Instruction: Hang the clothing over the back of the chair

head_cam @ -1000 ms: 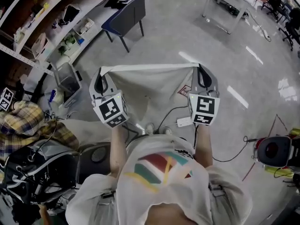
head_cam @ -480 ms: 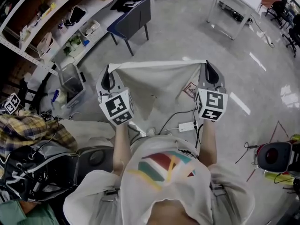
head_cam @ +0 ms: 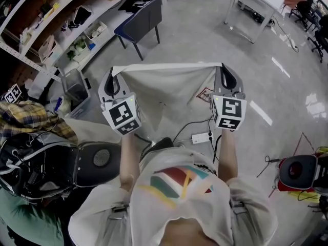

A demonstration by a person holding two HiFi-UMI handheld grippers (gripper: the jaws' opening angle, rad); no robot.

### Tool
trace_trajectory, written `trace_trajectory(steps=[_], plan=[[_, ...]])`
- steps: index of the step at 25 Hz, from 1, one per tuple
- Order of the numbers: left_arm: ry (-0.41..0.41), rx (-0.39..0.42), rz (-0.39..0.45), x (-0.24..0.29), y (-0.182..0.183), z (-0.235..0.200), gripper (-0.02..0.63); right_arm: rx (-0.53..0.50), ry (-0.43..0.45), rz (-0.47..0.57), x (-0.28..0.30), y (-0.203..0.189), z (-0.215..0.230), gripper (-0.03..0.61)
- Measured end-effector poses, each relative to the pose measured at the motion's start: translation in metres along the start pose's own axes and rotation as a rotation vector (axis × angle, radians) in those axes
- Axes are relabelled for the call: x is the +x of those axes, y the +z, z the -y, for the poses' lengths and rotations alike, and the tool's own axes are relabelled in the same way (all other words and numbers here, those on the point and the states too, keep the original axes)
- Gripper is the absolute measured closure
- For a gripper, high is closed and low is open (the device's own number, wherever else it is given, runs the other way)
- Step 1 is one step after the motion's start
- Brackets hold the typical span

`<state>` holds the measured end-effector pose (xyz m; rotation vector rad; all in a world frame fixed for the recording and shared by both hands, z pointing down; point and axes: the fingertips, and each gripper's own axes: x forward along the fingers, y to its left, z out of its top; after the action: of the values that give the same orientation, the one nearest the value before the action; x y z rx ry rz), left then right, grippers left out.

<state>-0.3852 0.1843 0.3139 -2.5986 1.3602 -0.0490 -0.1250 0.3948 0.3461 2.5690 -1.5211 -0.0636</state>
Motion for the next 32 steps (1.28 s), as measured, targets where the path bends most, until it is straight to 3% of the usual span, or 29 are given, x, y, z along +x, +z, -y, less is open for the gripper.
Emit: trace_trajectory(steps=[4,16,21,32], plan=[[0.02,0.001,0.006,-0.012,0.016,0.009,0.598,-0.029,0.027,0.02,-0.01,0.01,0.013,0.569],[0.045,-0.002,0.015,0.043,0.009,0.004,0.598,-0.027,0.032,0.038,0.051,0.012,0.013,0.569],[0.03,-0.005,0.047,0.099,0.011,0.01,0.598,-0.056,0.016,0.04,0.096,0.017,0.025,0.569],[-0.002,-0.031,0.08,0.266,0.012,0.002,0.598,-0.074,-0.007,0.03,0.255,0.04,0.037,0.569]])
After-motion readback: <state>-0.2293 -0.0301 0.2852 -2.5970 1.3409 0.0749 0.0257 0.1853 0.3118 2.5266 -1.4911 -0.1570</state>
